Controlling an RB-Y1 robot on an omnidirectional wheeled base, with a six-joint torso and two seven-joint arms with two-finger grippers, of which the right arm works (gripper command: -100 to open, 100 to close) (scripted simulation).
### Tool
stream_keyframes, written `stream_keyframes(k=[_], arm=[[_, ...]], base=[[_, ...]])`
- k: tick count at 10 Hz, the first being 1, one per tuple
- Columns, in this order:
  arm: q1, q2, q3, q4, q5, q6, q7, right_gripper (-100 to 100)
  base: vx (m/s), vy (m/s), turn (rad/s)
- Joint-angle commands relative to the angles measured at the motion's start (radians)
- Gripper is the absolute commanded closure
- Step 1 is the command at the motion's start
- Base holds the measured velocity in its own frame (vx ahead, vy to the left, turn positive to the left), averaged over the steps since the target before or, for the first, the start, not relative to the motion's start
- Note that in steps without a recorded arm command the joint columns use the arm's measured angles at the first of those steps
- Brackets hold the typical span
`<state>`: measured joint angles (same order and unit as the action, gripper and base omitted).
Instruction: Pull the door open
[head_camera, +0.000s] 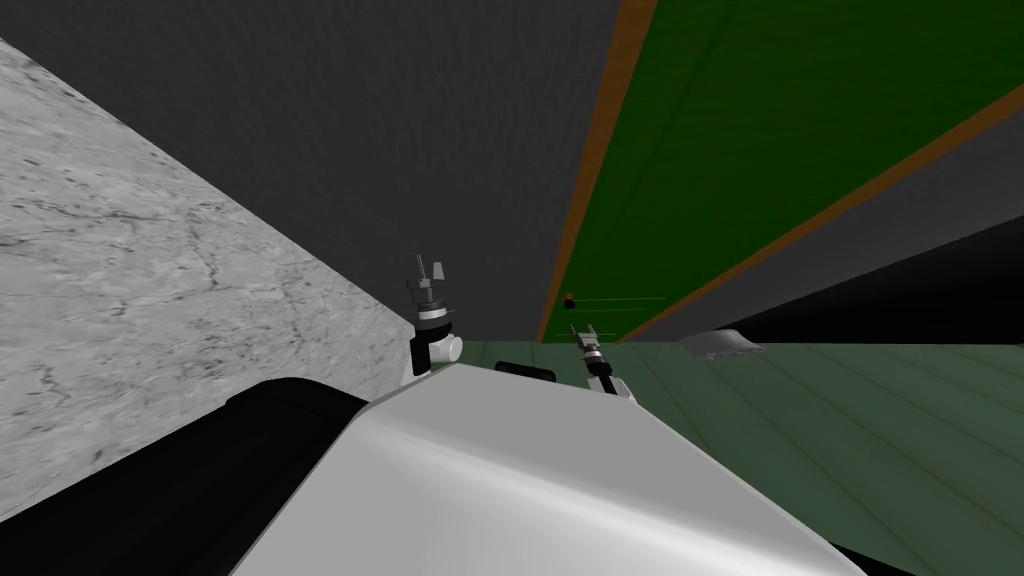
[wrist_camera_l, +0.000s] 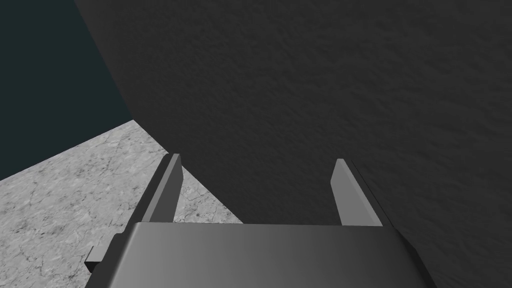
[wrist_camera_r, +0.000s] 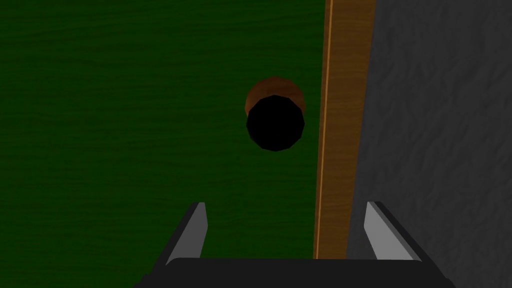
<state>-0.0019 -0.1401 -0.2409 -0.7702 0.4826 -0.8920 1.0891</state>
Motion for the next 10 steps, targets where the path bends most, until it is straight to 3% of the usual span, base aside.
stream_keyframes(k=[1,8,9,10], arm=[[0.0,0.0,0.0,0.0,0.0,0.0,0.0,-100],[0.036,-0.097,-0.079,0.095,-0.072,-0.089,-0.02,-100],[0.039,-0.106,-0.087,0.103,-0.078,-0.097,-0.022,-100],[0.039,-0.101,-0.082,0.1,-0.074,-0.097,-0.02,-100]], base=[[0.06,0.013,-0.002],[0.182,0.073,0.17],[0.176,0.012,0.091],[0.081,0.0,0.012]])
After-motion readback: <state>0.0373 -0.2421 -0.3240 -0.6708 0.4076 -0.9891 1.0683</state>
